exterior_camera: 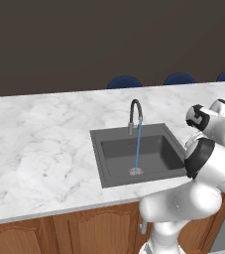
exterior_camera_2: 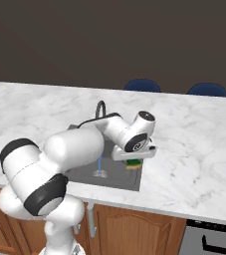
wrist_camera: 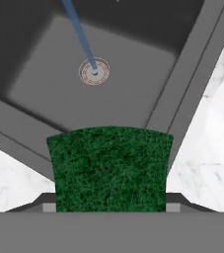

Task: Soak the sponge with water for a few seconds and then drop it inside the sink.

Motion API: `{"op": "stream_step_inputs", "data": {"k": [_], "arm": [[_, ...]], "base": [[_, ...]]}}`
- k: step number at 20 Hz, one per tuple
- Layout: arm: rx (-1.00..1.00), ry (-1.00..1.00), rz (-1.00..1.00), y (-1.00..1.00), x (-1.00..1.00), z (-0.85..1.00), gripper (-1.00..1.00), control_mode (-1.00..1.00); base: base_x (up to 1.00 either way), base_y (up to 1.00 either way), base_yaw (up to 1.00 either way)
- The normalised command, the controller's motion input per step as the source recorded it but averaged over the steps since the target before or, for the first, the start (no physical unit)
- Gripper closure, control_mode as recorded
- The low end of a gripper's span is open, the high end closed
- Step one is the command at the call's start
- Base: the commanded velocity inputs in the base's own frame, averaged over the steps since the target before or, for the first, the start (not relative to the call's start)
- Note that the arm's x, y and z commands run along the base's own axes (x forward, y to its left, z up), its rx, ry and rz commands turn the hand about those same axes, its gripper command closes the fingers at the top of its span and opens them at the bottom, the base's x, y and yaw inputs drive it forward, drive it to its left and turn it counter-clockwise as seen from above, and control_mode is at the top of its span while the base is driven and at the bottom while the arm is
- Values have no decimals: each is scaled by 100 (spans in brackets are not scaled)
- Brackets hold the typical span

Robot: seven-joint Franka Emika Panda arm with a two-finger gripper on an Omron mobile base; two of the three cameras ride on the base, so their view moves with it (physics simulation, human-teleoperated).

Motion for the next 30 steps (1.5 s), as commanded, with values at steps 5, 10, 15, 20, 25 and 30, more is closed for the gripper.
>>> {"op": "stream_step_inputs", "data": {"k": [5, 10, 15, 20, 25, 30], "arm": [[9, 0, 29, 23, 0, -11, 100, -100], [3, 0, 22, 37, 16, 0, 100, -100], [0, 0, 17, 41, 25, 4, 100, -100], [0, -6, 11, 39, 18, -2, 100, -100], [2, -11, 5, 44, 16, -7, 100, -100], [9, -14, 1, 35, 21, -19, 100, -100]], "base": [[0, 0, 0], [0, 0, 0], [0, 0, 0], [0, 0, 0], [0, 0, 0], [0, 0, 0]]}}
